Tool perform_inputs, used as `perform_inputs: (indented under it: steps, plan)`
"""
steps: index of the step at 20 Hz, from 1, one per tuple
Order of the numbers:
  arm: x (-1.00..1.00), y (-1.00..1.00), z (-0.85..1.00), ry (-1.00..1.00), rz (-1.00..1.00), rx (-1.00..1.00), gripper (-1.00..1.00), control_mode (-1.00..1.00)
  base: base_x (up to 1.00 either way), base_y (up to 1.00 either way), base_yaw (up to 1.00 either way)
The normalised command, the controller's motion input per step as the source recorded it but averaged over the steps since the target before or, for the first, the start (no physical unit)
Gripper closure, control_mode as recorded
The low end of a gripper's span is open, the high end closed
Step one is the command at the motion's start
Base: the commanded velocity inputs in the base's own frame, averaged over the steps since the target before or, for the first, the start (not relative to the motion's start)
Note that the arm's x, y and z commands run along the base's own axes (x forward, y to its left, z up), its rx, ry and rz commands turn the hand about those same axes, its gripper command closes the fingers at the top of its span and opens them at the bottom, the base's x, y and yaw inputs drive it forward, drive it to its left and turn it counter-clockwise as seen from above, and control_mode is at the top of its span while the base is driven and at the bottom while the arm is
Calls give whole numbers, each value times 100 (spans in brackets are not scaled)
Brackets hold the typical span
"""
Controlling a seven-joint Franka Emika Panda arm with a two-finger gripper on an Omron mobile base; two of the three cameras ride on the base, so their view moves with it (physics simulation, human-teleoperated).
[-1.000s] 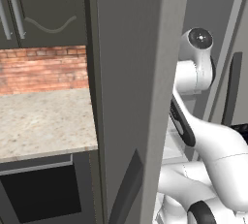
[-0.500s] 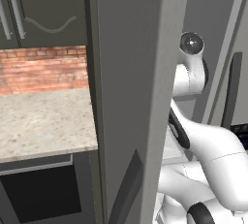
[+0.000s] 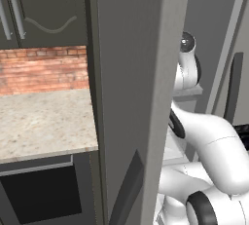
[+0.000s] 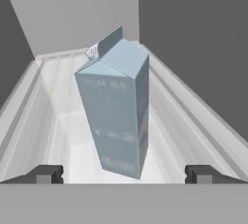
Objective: Take a sugar cube from the saucer and place it inside the coffee. Then, grab milk from the fridge and place it next to the coffee on the counter to sweeten the coffee.
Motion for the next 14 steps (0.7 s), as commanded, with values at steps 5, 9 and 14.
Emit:
perform_inputs:
  steps: [5,9,14]
  plan:
    - [37,0,0,0,-2,0,-100,-100,0,0,0]
    - [36,0,0,0,-1,0,-100,-100,0,0,0]
    - [30,0,0,0,-1,0,-100,-100,0,0,0]
